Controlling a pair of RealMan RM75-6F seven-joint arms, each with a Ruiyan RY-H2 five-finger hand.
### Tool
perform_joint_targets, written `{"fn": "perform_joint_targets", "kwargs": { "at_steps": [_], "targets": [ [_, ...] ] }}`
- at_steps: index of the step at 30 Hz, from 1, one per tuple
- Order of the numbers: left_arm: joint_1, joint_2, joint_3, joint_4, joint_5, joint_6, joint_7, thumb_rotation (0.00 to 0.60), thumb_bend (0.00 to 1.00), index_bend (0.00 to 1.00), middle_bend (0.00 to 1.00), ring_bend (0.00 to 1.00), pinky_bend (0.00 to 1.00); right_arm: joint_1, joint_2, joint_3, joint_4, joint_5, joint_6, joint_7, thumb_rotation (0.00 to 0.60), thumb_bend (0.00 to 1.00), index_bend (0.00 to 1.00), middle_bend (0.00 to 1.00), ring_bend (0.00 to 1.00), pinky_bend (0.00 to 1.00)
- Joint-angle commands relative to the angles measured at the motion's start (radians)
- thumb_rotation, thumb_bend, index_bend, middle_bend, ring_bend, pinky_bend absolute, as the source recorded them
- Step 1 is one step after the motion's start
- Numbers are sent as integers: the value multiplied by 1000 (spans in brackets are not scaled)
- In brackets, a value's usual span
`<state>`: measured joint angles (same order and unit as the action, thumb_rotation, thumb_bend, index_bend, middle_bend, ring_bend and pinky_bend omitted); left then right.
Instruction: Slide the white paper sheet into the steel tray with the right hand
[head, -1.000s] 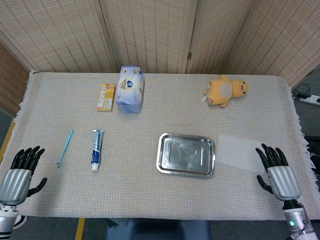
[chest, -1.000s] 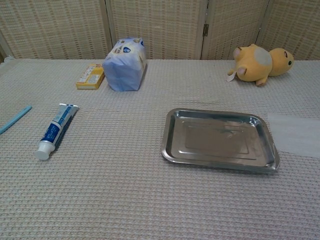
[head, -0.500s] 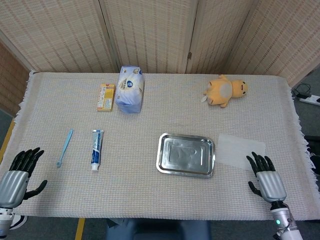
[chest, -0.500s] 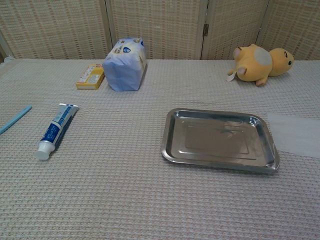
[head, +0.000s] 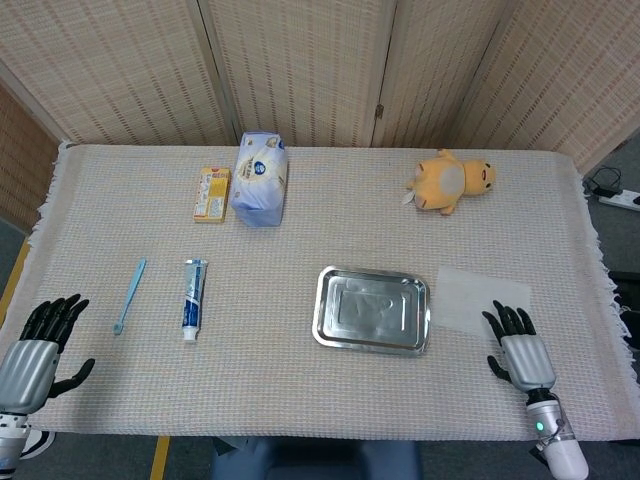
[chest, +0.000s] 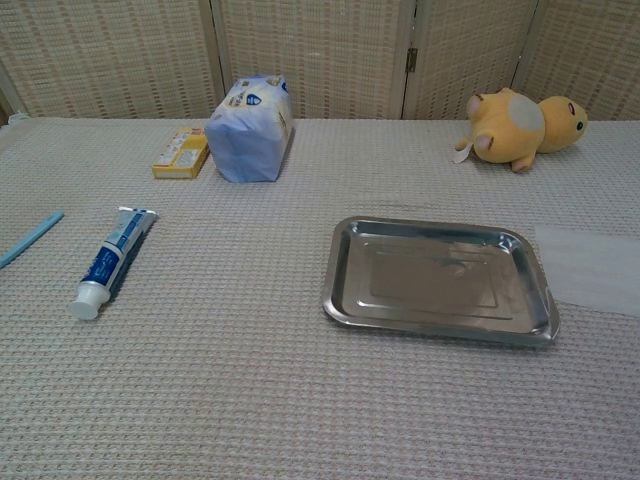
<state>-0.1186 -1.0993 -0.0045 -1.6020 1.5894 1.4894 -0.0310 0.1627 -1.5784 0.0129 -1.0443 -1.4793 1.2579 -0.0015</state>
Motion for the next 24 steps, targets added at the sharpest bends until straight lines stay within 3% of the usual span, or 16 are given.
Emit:
{"fn": "perform_joint_targets", "kwargs": {
  "at_steps": [1, 13, 17, 24],
  "targets": [
    [0, 0, 0, 0, 2, 1, 1, 600, 443, 0, 76, 0, 81, 8, -5, 6, 8, 5, -11, 7, 600, 409, 172, 0, 0, 0],
    [-1, -5, 0, 5, 4, 3, 3, 600, 452, 0, 76, 0, 81, 36, -17, 18, 51, 27, -57, 18, 600, 410, 179, 0, 0, 0],
    [0, -5, 1, 2, 7, 5, 9, 600, 571, 0, 76, 0, 75, 43, -24, 27, 62, 38, -66, 22, 600, 410, 180, 0, 0, 0],
    [0, -6, 0, 3, 8, 8, 8, 600, 577, 0, 76, 0, 75, 57, -37, 39, 88, 51, -76, 6, 600, 410, 179, 0, 0, 0]
  ]
}}
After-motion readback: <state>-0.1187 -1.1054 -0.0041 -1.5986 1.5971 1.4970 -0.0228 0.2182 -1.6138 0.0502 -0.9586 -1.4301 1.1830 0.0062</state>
